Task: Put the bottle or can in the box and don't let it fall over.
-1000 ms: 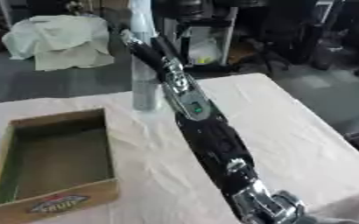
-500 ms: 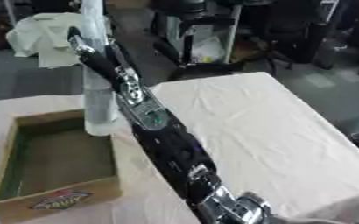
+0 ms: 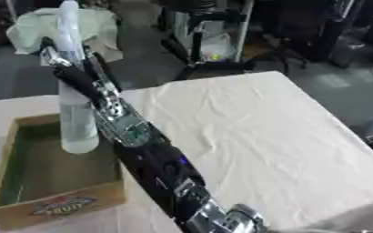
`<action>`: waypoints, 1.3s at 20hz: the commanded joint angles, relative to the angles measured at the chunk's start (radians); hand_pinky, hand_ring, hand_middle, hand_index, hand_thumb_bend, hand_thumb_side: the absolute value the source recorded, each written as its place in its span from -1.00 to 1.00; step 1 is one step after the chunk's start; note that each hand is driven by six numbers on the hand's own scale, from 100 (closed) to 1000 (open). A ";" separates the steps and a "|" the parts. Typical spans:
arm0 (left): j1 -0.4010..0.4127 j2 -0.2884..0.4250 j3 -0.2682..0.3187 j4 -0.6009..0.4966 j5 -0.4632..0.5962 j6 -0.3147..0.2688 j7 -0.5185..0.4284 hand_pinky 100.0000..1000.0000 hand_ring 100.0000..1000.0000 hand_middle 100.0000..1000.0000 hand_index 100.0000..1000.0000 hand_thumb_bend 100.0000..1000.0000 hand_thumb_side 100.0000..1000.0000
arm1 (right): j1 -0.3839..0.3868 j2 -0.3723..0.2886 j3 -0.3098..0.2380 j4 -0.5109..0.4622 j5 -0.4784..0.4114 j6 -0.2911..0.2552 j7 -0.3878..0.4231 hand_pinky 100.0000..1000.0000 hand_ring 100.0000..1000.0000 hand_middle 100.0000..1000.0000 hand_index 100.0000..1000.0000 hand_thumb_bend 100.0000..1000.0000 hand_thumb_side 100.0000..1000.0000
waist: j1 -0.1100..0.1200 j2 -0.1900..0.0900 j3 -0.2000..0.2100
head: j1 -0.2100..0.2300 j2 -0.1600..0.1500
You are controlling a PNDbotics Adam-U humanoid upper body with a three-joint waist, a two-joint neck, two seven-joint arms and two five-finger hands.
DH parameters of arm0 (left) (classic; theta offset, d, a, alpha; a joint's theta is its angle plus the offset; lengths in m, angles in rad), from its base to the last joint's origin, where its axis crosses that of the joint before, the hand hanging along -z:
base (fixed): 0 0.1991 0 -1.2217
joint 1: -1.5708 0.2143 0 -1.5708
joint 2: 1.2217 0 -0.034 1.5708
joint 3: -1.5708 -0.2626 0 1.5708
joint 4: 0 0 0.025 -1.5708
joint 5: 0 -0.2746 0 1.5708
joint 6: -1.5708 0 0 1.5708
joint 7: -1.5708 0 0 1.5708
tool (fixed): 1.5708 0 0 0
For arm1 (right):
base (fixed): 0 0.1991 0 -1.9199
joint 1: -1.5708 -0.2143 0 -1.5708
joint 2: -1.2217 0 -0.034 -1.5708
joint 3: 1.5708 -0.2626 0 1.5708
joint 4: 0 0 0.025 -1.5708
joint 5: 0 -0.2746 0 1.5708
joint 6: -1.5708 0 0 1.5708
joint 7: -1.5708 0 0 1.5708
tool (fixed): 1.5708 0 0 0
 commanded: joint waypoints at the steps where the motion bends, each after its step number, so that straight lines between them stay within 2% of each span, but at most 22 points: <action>1: -0.022 0.001 0.007 -0.023 0.014 -0.004 0.028 1.00 1.00 1.00 0.51 -0.86 0.43 | -0.006 0.014 -0.006 -0.003 0.031 -0.011 -0.018 -0.85 -0.70 -0.64 -0.80 -1.00 -0.18 | 0.010 -0.005 0.005 | -0.006 0.006; 8: -0.034 -0.011 0.001 -0.030 0.016 -0.005 0.036 1.00 1.00 1.00 0.51 -0.87 0.42 | 0.019 0.035 -0.009 0.003 0.089 -0.020 -0.050 -0.84 -0.68 -0.63 -0.79 -1.00 -0.18 | 0.013 0.008 0.015 | -0.038 -0.021; 15: -0.047 -0.022 -0.003 -0.031 0.015 -0.002 0.025 1.00 1.00 1.00 0.50 -0.87 0.43 | 0.014 0.039 -0.006 0.008 0.114 -0.033 -0.065 -0.84 -0.68 -0.62 -0.79 -1.00 -0.18 | 0.017 0.025 0.026 | -0.068 -0.052; 17: -0.050 -0.025 -0.004 -0.032 0.014 -0.001 0.023 1.00 1.00 1.00 0.50 -0.87 0.44 | 0.016 0.041 -0.005 0.008 0.126 -0.039 -0.072 -0.78 -0.62 -0.56 -0.79 -1.00 -0.18 | 0.018 0.031 0.028 | -0.074 -0.058; 19: -0.052 -0.027 -0.005 -0.032 0.013 0.000 0.020 1.00 1.00 1.00 0.50 -0.87 0.44 | 0.018 0.044 -0.002 0.011 0.141 -0.045 -0.077 -0.68 -0.52 -0.46 -0.71 -1.00 -0.18 | 0.018 0.035 0.030 | -0.077 -0.059; 21: -0.053 -0.028 -0.006 -0.032 0.012 0.000 0.017 1.00 1.00 1.00 0.50 -0.87 0.44 | 0.019 0.048 0.002 0.016 0.159 -0.050 -0.084 -0.46 -0.37 -0.31 -0.56 -1.00 -0.18 | 0.018 0.037 0.030 | -0.074 -0.052; 23: -0.053 -0.028 -0.005 -0.032 0.011 0.000 0.018 1.00 1.00 1.00 0.50 -0.87 0.44 | 0.021 0.049 0.008 0.027 0.192 -0.047 -0.085 -0.06 -0.03 0.06 -0.19 -1.00 -0.18 | 0.017 0.037 0.030 | -0.063 -0.040; 26: -0.051 -0.026 -0.005 -0.031 0.010 0.000 0.018 1.00 1.00 1.00 0.51 -0.87 0.44 | 0.025 0.051 0.014 0.045 0.244 -0.024 -0.063 0.30 0.40 0.50 0.17 -1.00 -0.18 | 0.017 0.035 0.027 | -0.045 -0.028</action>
